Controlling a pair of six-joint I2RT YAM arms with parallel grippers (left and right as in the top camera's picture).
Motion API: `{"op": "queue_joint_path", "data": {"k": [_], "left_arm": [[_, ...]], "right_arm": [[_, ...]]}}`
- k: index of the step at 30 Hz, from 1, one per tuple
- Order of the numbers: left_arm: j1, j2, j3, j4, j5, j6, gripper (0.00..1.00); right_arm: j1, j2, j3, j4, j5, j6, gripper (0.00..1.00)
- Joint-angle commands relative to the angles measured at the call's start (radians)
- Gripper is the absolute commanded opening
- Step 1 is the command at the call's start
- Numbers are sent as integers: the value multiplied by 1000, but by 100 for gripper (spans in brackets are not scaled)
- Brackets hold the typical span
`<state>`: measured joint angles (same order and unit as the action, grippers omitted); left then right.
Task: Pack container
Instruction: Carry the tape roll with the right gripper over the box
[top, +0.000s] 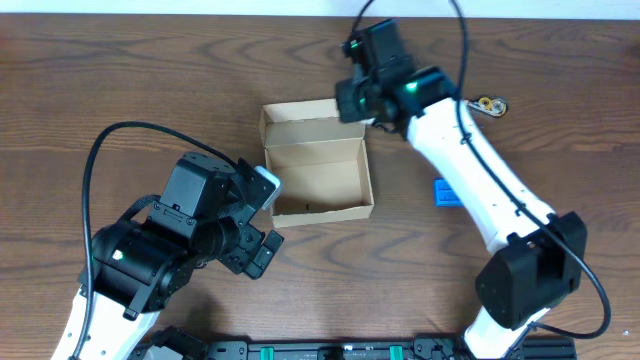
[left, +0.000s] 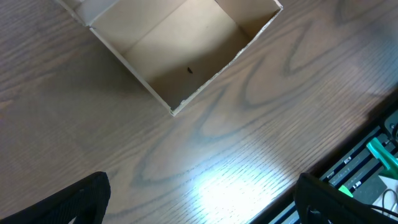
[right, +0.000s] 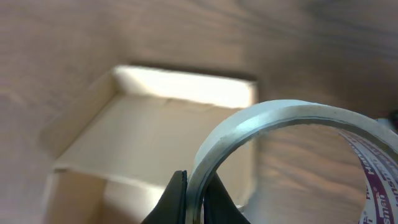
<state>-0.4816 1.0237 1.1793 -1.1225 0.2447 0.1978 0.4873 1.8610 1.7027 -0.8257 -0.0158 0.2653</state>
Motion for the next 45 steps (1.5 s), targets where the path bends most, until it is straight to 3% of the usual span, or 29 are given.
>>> {"op": "queue_joint_path", "data": {"k": [1,15,32,45], "left_arm": [[1,-4,2,-3,7,-11,95],[1,-4,2,-3,7,-11,95],[1,-4,2,-3,7,-11,95],[1,-4,2,-3,7,-11,95]], "right_arm": [[59,-16,17,-35,-3,4,1],[181,-11,-43,-159,35,187,1],[227,-10,-215,-66,19,220,1],[230,-10,-245,-57,-23,229,1]]}}
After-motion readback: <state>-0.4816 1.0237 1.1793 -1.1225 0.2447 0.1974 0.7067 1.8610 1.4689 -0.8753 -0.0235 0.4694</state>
